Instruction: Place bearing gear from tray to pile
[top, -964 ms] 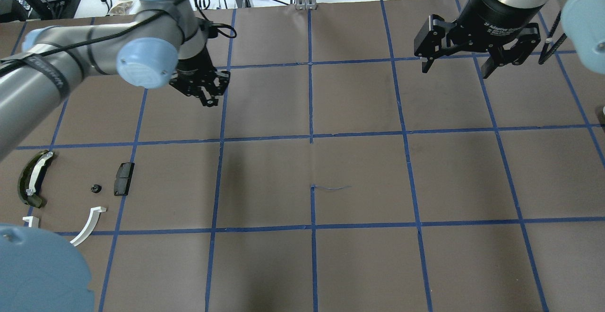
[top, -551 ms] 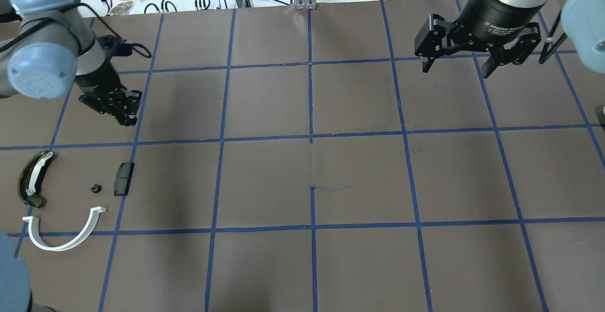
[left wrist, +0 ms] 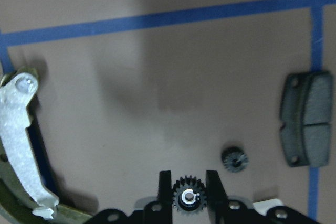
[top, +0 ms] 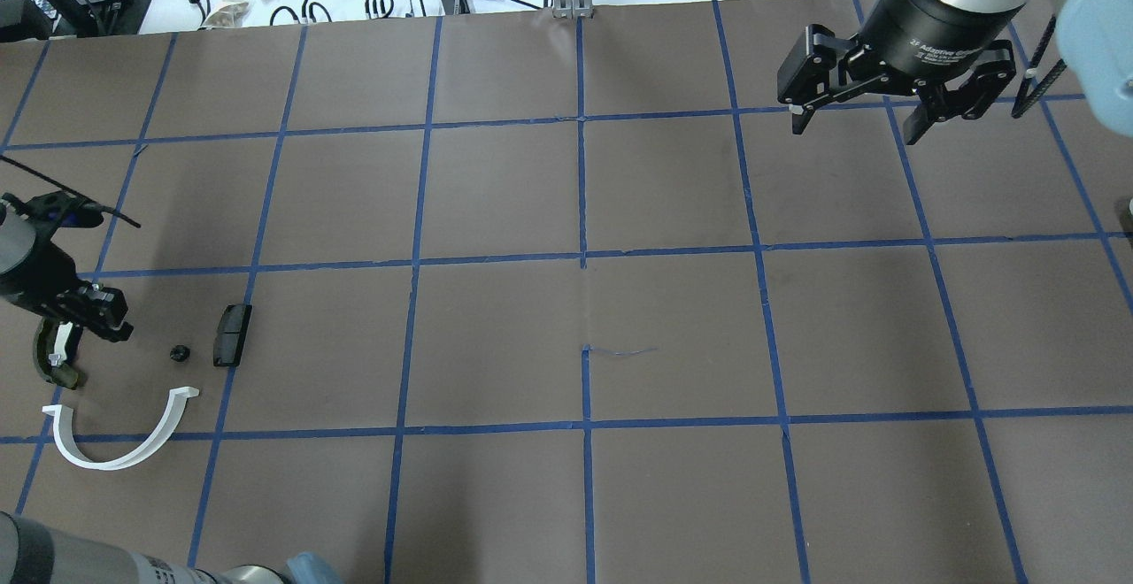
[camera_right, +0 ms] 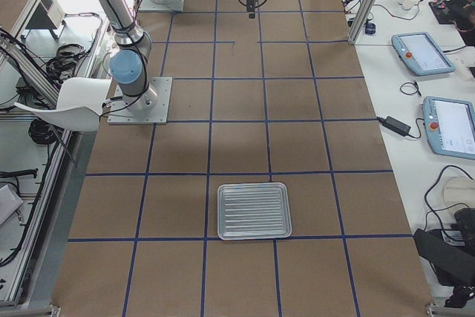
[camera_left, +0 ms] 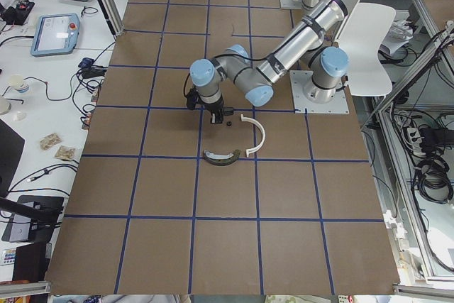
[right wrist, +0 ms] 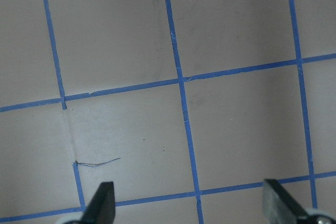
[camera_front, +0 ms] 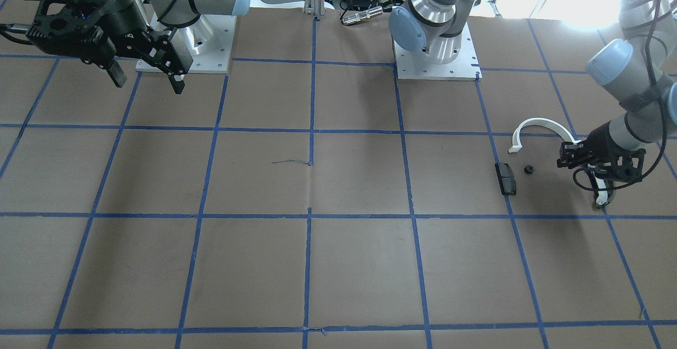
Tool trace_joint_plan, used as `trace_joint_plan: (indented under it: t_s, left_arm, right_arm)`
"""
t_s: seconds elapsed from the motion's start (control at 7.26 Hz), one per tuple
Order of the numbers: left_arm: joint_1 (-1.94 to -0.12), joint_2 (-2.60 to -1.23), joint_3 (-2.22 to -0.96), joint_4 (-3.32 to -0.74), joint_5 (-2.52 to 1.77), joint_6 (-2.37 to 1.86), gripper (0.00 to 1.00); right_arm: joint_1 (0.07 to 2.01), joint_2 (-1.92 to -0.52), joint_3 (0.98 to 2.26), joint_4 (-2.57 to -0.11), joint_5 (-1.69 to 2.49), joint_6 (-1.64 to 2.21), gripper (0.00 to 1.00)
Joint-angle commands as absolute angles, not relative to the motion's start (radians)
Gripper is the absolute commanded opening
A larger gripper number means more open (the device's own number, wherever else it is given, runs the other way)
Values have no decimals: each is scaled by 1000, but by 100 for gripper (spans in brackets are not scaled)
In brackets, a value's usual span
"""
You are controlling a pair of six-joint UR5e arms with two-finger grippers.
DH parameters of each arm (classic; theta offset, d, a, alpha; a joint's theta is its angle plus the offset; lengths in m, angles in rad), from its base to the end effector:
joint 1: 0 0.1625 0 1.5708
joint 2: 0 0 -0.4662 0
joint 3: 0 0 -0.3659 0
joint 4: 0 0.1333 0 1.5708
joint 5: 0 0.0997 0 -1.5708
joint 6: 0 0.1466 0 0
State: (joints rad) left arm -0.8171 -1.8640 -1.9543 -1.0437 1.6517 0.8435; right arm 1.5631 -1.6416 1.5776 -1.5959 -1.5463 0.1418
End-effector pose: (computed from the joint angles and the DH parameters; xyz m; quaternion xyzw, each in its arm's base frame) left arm 0.2514 -0.4454 0.2203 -0.0477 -0.9952 -0.0810 0.0254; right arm 0.1335 -0.4456 0.5138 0.0741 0.9962 -0.0436 0.0152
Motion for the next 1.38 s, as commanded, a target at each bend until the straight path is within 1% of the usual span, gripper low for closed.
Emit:
trace_joint_plan:
  t_s: [0.0,0.14,0.69,0.83,0.96,1.1,1.24]
  left_arm:
    - [-799,-1853,-2008,-1005,1635,855,0]
    - [-836,-1836,-2032,-1003,1626,853,0]
    - [-842,-1833,-2075,-991,1625,856,0]
    - [-842,-1833,-2074,-988,1605,870,44]
    - [-842,-1833,-2063,-986,1605,870,76]
    - [-842,-1829,-2053,-986,1603,867,84]
    - [-851,-1807,-2030,-989,1600,859,84]
  right_arm:
    - [1563,-1643,1582,-1595,-1546,141,100]
    - [1563,-1646,1582,-1595,-1546,143,100]
    - [1563,-1643,1582,-1595,-1548,138,100]
    - [1563,-1646,1583,-1595,-1551,138,100]
    - [1563,-1646,1583,-1595,-1548,140,100]
    - [1563,-1646,1583,-1595,-1546,140,100]
    - [1563,-1644,1583,-1595,-1546,140,100]
